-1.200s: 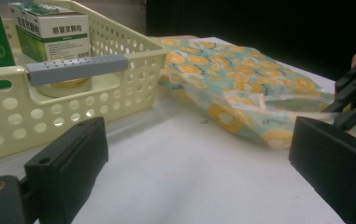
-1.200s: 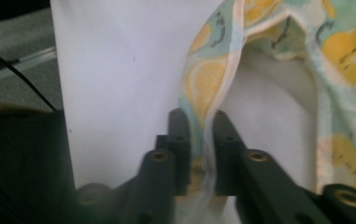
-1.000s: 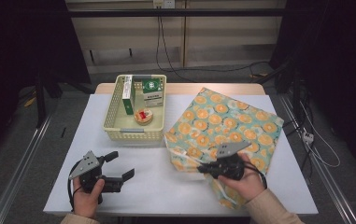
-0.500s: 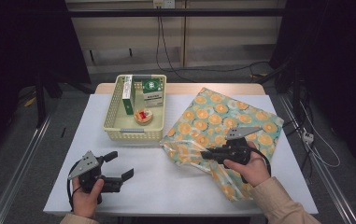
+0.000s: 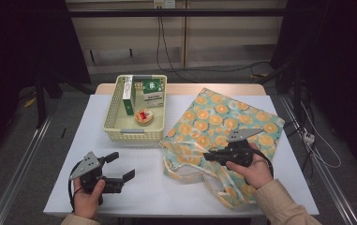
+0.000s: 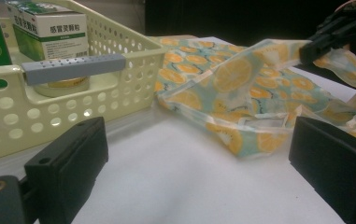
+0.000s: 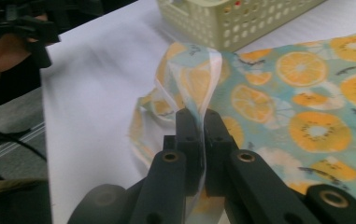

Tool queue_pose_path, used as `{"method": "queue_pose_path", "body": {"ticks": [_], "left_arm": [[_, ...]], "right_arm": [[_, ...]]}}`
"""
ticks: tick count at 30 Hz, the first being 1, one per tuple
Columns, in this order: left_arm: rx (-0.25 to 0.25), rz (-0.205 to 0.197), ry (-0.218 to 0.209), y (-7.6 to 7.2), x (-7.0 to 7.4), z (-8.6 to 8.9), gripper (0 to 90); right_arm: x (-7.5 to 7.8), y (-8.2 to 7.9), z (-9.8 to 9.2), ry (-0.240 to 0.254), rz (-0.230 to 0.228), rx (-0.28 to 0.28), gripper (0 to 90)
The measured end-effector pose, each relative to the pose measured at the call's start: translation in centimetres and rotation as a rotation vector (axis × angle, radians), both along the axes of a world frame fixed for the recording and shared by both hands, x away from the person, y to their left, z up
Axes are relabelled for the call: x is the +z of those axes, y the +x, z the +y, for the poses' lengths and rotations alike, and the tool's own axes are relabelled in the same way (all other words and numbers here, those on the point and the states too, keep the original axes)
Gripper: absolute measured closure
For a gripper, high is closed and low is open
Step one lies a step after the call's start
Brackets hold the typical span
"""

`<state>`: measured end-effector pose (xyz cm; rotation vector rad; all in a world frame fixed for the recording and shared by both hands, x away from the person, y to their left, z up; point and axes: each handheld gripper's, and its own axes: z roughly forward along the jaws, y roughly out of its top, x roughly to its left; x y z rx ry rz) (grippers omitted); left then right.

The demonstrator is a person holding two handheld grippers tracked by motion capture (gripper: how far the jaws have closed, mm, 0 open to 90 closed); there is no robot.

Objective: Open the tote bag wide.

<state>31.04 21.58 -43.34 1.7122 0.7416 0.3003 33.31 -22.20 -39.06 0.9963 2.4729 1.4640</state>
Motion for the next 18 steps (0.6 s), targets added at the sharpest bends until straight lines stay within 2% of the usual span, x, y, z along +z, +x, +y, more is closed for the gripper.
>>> {"method": "queue_pose_path", "body": {"ticks": [2,4,8,12,16,18], "left_arm": [[0.000,-0.003,-0.002,0.0,0.1,0.0,4.7],[-0.003,-0.003,-0.006,-0.1,0.1,0.0,4.7],[0.001,-0.002,-0.005,0.0,0.0,0.2,4.7],[0.002,0.000,-0.010,0.1,0.0,0.4,4.7],[-0.005,0.005,-0.012,0.2,-0.1,0.2,4.7],[-0.008,0.005,-0.012,0.2,-0.1,0.1,4.7]], "right_arm": [[-0.2,0.7,-0.6,0.000,0.003,-0.023,88.7],[-0.8,1.8,-1.7,-0.016,0.010,-0.069,88.7],[-2.2,4.4,-4.2,0.014,0.038,-0.156,88.7],[-2.9,6.6,-6.4,0.033,0.047,-0.241,88.7],[-2.8,8.2,-7.2,0.024,-0.002,-0.223,87.8],[-2.8,8.7,-7.3,-0.002,-0.017,-0.232,87.9]]}}
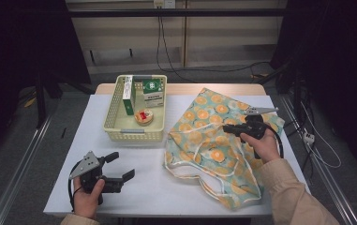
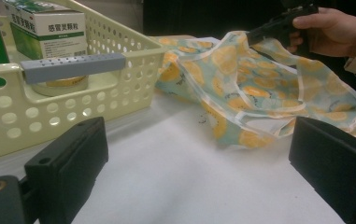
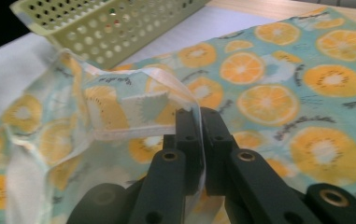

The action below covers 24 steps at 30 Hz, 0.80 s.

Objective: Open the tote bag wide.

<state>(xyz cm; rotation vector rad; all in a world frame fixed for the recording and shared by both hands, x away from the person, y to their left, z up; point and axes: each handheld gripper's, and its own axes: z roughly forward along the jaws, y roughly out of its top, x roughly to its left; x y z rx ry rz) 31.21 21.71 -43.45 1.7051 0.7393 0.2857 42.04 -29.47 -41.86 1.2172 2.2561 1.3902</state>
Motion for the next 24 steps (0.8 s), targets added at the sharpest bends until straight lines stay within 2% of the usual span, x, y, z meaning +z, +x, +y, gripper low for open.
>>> {"method": "queue_pose_path", "body": {"ticks": [2,5,7,8,10,12,14,15,18,21,23,24], "left_arm": [[0.002,0.001,-0.001,0.0,0.0,0.0,4.7],[0.009,-0.002,-0.006,0.0,0.0,0.1,4.7],[0.009,-0.001,-0.001,0.0,0.0,0.2,4.7],[0.009,0.002,-0.001,0.0,0.0,0.2,4.7],[0.004,0.006,-0.001,0.0,-0.1,0.1,4.7],[0.002,0.004,0.002,0.0,0.0,0.0,4.7],[0.006,-0.003,0.006,0.0,0.1,-0.1,4.7],[0.006,-0.007,0.005,-0.1,0.2,0.0,4.7],[0.007,-0.005,0.006,-0.1,0.2,0.0,4.7],[0.008,0.003,0.001,-0.1,0.1,0.0,4.7],[0.008,0.003,0.001,-0.1,0.1,0.0,4.7],[0.008,0.005,0.000,-0.1,0.1,0.0,4.7]], "right_arm": [[-0.3,0.3,-0.1,-0.007,0.016,-0.010,87.7],[-0.8,0.5,-0.5,-0.056,0.028,-0.032,83.8],[-1.1,0.4,-0.8,-0.073,0.037,-0.071,72.4],[-1.0,0.3,-0.9,-0.086,0.033,-0.074,70.5],[-0.6,0.0,-0.9,-0.102,0.016,-0.087,58.2],[0.2,-0.6,-0.6,-0.093,0.003,-0.082,52.6],[0.8,-1.2,-0.1,-0.129,-0.017,-0.078,41.6],[1.1,-1.4,0.2,-0.142,-0.031,-0.070,39.8],[2.1,-2.5,1.1,-0.155,-0.066,-0.034,36.7],[2.8,-4.2,2.1,-0.149,-0.112,0.029,45.9],[3.0,-5.1,2.7,-0.167,-0.115,0.045,44.5],[3.1,-5.6,2.8,-0.167,-0.118,0.060,46.8]]}}
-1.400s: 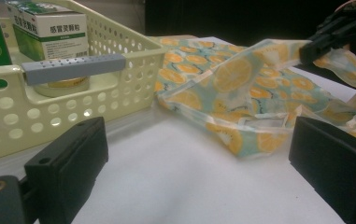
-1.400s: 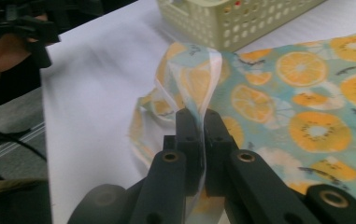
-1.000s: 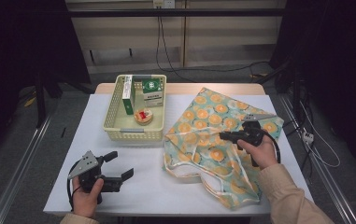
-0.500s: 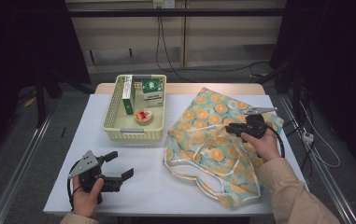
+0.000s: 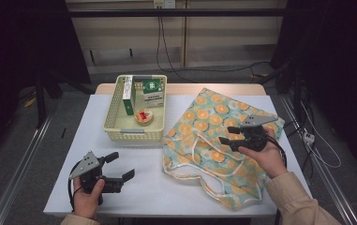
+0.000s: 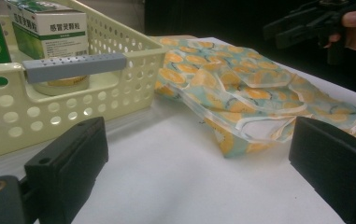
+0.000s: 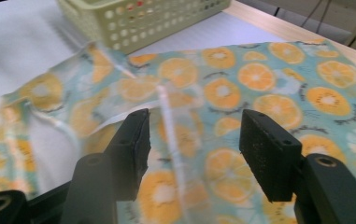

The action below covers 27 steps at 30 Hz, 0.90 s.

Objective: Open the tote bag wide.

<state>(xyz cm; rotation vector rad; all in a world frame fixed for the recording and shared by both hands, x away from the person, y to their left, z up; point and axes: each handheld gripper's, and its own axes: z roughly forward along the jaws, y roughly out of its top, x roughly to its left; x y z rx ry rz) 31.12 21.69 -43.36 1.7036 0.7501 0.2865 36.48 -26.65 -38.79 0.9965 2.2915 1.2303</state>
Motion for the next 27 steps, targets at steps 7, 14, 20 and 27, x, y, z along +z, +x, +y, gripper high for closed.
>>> {"method": "queue_pose_path", "body": {"ticks": [7,14,20,27], "left_arm": [[-0.006,-0.002,0.003,0.0,0.0,-0.3,4.7],[-0.007,-0.002,0.007,0.0,0.0,-0.2,4.7],[-0.006,-0.001,0.007,0.0,0.0,-0.2,4.7],[-0.008,-0.001,0.008,0.0,0.0,-0.2,4.6]], "right_arm": [[-1.3,-2.1,1.6,0.000,0.042,0.096,59.0],[-5.0,-3.3,3.7,-0.024,0.126,0.166,67.4],[-6.4,-3.9,4.7,-0.043,0.146,0.208,69.3],[-6.9,-3.9,4.7,-0.073,0.152,0.189,79.5]]}}
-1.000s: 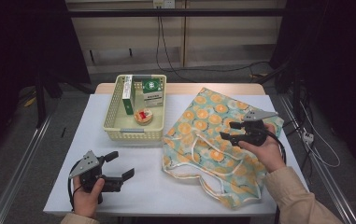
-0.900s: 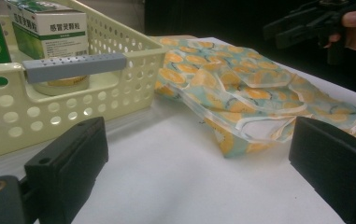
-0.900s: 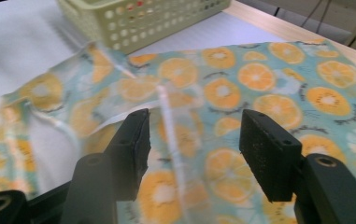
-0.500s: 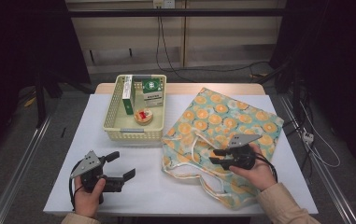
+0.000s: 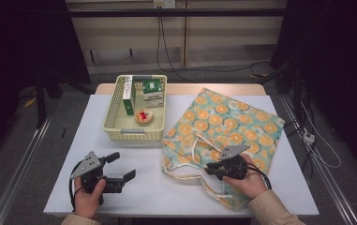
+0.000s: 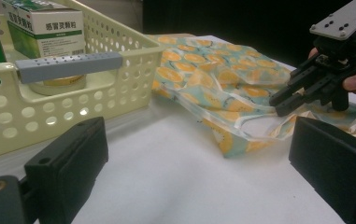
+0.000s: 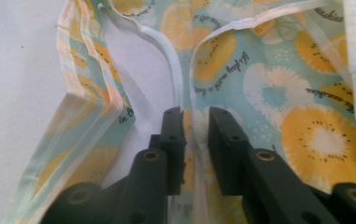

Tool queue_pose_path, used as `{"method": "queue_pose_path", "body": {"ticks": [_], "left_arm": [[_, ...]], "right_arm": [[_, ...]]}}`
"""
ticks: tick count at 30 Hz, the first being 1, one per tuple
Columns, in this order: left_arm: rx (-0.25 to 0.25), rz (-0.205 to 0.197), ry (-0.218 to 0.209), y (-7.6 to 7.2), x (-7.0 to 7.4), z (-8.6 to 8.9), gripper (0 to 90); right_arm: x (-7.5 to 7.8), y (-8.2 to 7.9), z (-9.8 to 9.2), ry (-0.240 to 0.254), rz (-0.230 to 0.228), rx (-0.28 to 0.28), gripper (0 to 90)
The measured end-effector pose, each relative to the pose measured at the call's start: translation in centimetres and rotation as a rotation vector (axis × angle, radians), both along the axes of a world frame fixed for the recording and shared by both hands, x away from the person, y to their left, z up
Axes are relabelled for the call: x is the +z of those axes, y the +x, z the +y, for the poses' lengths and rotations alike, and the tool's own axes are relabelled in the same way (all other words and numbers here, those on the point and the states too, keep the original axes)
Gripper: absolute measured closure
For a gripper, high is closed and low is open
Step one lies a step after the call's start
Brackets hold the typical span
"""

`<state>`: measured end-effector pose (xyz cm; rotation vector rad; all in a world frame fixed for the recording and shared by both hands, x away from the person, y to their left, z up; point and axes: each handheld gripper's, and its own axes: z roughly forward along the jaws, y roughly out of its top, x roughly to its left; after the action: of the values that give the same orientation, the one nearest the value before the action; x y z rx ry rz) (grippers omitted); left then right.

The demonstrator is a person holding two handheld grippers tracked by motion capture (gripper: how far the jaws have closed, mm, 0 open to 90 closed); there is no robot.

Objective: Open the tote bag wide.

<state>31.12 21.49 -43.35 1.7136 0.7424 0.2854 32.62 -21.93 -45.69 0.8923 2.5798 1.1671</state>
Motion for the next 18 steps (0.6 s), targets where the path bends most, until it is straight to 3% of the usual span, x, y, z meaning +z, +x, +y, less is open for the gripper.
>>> {"method": "queue_pose_path", "body": {"ticks": [3,8,13,18], "left_arm": [[0.000,-0.001,-0.002,0.0,0.0,0.0,4.7],[0.003,-0.002,-0.002,0.0,0.0,0.0,4.7],[0.002,-0.005,0.003,0.0,0.1,0.0,4.7],[0.001,-0.003,0.001,0.0,0.0,0.1,4.7]], "right_arm": [[0.0,0.0,0.0,0.001,0.001,-0.001,85.2],[0.3,-0.1,0.0,0.050,0.029,0.006,81.1],[0.8,0.1,-0.9,0.061,0.017,-0.026,82.0],[0.2,-0.1,-0.9,0.006,0.029,-0.009,83.6]]}}
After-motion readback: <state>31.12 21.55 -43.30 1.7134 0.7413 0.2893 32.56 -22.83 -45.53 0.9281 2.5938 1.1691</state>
